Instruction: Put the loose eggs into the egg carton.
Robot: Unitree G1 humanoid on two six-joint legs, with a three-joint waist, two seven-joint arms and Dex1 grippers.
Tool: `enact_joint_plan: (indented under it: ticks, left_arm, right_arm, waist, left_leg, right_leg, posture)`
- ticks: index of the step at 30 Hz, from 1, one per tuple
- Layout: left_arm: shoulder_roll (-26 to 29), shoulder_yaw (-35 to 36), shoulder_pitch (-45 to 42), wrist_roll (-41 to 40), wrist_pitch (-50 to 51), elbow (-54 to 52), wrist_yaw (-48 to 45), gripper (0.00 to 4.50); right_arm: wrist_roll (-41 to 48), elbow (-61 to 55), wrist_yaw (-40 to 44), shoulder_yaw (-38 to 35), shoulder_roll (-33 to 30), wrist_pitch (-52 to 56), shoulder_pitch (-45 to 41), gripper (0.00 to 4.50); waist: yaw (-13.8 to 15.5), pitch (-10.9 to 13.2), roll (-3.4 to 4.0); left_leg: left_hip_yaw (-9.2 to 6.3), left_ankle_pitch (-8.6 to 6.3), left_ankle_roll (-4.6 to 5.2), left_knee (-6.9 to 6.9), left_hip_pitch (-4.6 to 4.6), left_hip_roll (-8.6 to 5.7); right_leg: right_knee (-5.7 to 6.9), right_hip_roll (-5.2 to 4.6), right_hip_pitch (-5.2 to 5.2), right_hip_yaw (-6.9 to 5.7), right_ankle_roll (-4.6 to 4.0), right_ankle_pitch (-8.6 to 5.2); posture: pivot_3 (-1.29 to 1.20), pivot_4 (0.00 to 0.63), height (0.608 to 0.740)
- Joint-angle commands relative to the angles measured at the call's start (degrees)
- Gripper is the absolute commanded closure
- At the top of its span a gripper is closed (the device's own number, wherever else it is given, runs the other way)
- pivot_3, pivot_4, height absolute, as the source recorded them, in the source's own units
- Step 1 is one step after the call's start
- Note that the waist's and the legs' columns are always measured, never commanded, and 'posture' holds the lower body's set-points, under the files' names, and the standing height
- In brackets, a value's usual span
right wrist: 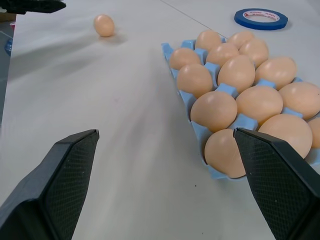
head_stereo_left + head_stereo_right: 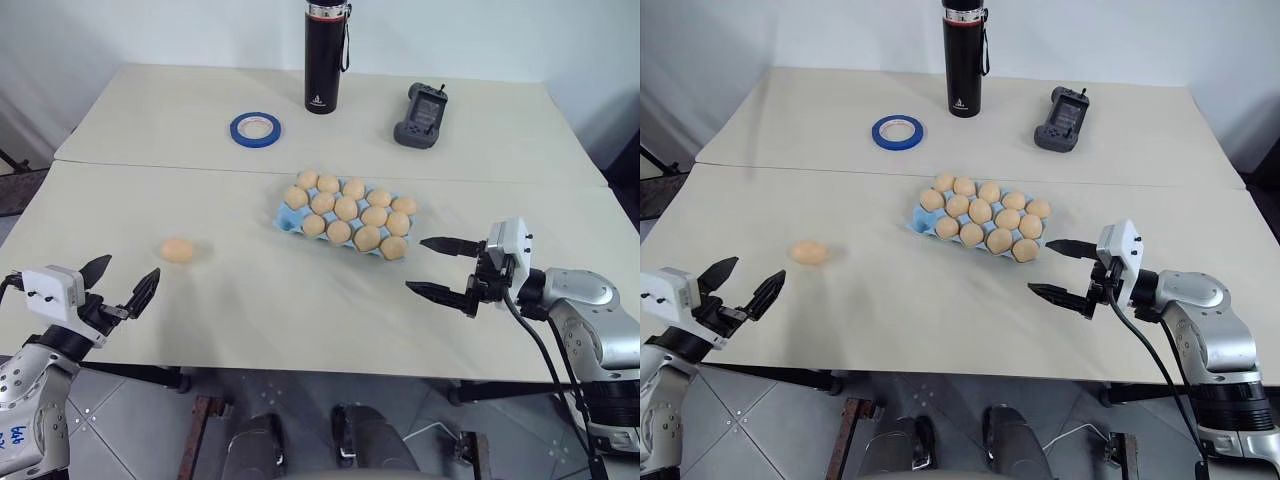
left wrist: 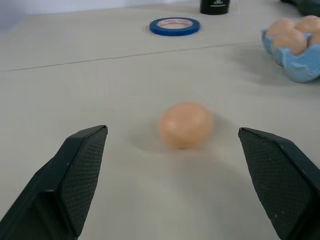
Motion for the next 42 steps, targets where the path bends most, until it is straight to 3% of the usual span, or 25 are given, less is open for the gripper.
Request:
enact_joint_plan:
  ticks: [1,11,21,24,29,30,36,42]
  left_arm:
    - [-0.6,1.4,-0.9,-0.7,-1.4,-1.2,2.2,0.02]
    - [0.3,-5.3,-9.5,2.5,-3.6,8.7,1.1,0.02]
    - [1.9,-12.3,-21.6,5.9,-7.2,25.7,-4.0,0.02]
    - [2.7,-13.7,-22.7,7.0,-7.3,28.6,-5.0,0.62]
    - [2.7,-14.3,-22.7,7.0,-6.4,26.8,-5.3,2.19]
    - [3.0,-14.5,-23.3,7.2,-6.8,27.1,-5.6,2.30]
    - [3.6,-17.5,-32.7,9.5,-9.6,31.7,-6.9,2.33]
    - [-0.7,-23.8,-47.3,11.3,-14.2,44.6,-13.6,2.33]
  right_arm:
    - [3.2,-2.7,3.0,-2.8,-1.3,-0.4,1.5,0.00]
    - [3.9,-4.0,2.6,-3.5,-1.1,0.3,3.2,0.00]
    - [2.8,-3.6,1.7,-3.1,-1.3,0.0,2.6,0.00]
    - [2.6,-3.8,1.5,-3.4,-1.4,0.0,2.9,0.00]
    - [2.7,-4.8,0.8,-4.2,-1.6,0.0,4.2,0.00]
    - [2.7,-4.9,0.6,-4.3,-1.6,0.0,4.6,0.00]
    - [2.5,-4.8,0.1,-4.1,-1.6,-0.4,4.7,0.00]
    - [2.0,-4.2,-0.5,-3.6,-1.0,-1.0,4.1,0.00]
  waist:
    - [0.0,0.0,0.00]
    - [0.0,0.0,0.00]
    - [0.0,0.0,0.00]
    - [0.0,0.0,0.00]
    - [0.0,0.0,0.00]
    - [0.1,0.0,0.00]
    - [0.2,0.0,-0.01]
    - [1.1,0.0,-0.01]
  left_leg:
    - [0.00,0.00,-0.01,-0.01,0.00,0.00]
    - [0.01,0.01,-0.01,0.02,0.01,0.00]
    - [0.05,0.07,-0.14,0.00,-0.01,0.01]
    - [0.06,0.09,-0.20,0.00,-0.02,0.01]
    - [0.05,0.10,-0.22,0.01,-0.03,0.02]
    - [0.05,0.10,-0.21,0.01,-0.03,0.02]
    - [0.04,0.11,-0.17,0.06,-0.03,0.01]
    - [0.10,0.15,-0.16,0.14,-0.05,-0.06]
  right_leg:
    - [0.00,0.01,0.00,0.00,-0.01,-0.01]
    - [0.01,0.02,0.00,0.00,0.00,0.01]
    - [0.00,0.03,-0.03,0.00,0.00,0.01]
    - [-0.01,0.04,-0.04,0.00,0.01,0.01]
    - [0.01,0.04,-0.06,0.00,0.01,0.00]
    - [0.01,0.04,-0.06,0.00,0.01,0.01]
    - [0.06,0.05,-0.05,-0.01,0.05,0.04]
    - [0.03,0.04,-0.01,-0.01,0.14,0.10]
  posture:
    - [0.00,0.150,0.740]
    - [0.00,0.150,0.740]
    - [0.00,0.150,0.740]
    - [0.00,0.150,0.740]
    - [0.00,0.150,0.740]
    - [0.00,0.150,0.740]
    - [0.00,0.150,0.740]
    - [0.00,0.150,0.740]
